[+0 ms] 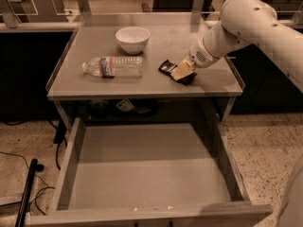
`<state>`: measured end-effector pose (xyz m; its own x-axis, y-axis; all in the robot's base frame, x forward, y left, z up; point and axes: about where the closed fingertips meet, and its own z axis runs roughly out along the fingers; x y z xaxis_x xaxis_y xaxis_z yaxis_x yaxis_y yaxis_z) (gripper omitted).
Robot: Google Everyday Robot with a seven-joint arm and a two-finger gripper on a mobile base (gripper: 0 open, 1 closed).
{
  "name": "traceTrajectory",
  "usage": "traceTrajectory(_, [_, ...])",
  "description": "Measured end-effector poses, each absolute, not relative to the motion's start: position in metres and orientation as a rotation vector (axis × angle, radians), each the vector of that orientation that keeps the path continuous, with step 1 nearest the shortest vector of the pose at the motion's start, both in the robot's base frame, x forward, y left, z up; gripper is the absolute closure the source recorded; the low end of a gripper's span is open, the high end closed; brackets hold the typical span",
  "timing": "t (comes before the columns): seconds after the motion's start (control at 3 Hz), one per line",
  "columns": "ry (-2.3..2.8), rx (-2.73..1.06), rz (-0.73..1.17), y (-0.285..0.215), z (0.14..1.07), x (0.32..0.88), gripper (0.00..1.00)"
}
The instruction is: Place rxbar chocolate into top drawer
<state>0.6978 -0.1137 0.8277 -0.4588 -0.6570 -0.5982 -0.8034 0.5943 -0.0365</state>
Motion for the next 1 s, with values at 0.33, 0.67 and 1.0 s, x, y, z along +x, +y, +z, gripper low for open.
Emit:
traceTrajectory(0.33, [2.242, -1.178, 0.318, -0.114, 0.842, 0.691, 1.0])
traceTrajectory(0.67, [2.211, -1.188, 0.309, -0.123, 0.873, 0.675, 1.0])
traceTrajectory(1.0, [2.167, -1.196, 0.313, -0.133, 0.902, 0.652, 1.0])
